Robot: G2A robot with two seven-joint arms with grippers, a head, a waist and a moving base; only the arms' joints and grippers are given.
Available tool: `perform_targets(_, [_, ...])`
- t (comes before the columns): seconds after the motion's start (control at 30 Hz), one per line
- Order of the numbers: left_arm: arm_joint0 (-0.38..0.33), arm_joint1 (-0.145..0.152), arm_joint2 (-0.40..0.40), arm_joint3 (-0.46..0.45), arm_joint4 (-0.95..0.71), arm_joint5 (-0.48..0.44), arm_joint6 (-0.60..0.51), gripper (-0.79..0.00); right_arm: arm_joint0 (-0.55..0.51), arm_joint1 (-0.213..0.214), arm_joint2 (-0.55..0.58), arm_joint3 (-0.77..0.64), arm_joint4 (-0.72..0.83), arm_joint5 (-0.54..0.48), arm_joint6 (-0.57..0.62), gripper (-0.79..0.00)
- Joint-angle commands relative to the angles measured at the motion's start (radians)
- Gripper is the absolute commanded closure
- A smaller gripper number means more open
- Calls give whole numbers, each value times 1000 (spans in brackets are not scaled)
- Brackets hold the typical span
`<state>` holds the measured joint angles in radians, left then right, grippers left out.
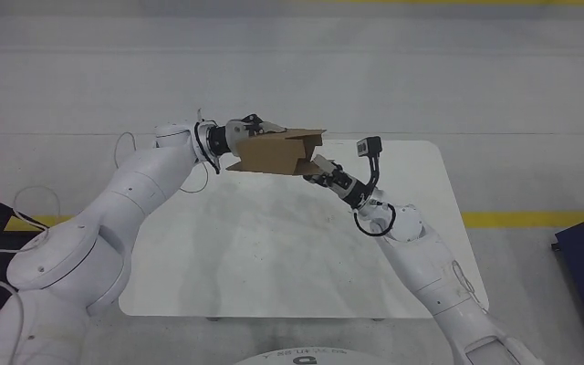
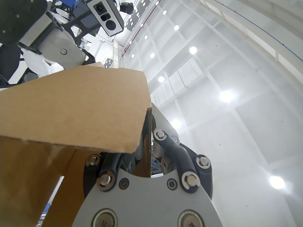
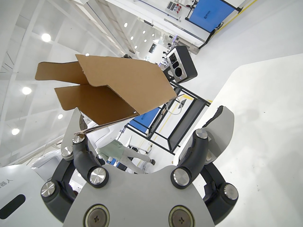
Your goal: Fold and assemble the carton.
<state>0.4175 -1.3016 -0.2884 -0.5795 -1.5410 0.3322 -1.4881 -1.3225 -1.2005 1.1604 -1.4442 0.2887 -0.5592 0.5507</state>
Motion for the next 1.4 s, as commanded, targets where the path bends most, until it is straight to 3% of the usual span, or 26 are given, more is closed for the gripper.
perform_targets(0.0, [-5,-2,10,3,5,-1,0,0,0,-2,-4,-3,-12,10,-14,-785])
perform_targets(0.47, [-22,-25,36,31,41,-11,-11,0,20,-14,-33,-9,-60,122,-78,-785])
perform_targets(1.13, [-32,-56,44,72,70,-30,-30,0,43,-29,-64,-1,-113,175,-118,-785])
perform_targets(1.37, [-23,-53,35,87,34,-48,-48,0,2,-22,-16,-18,-76,99,-106,-785])
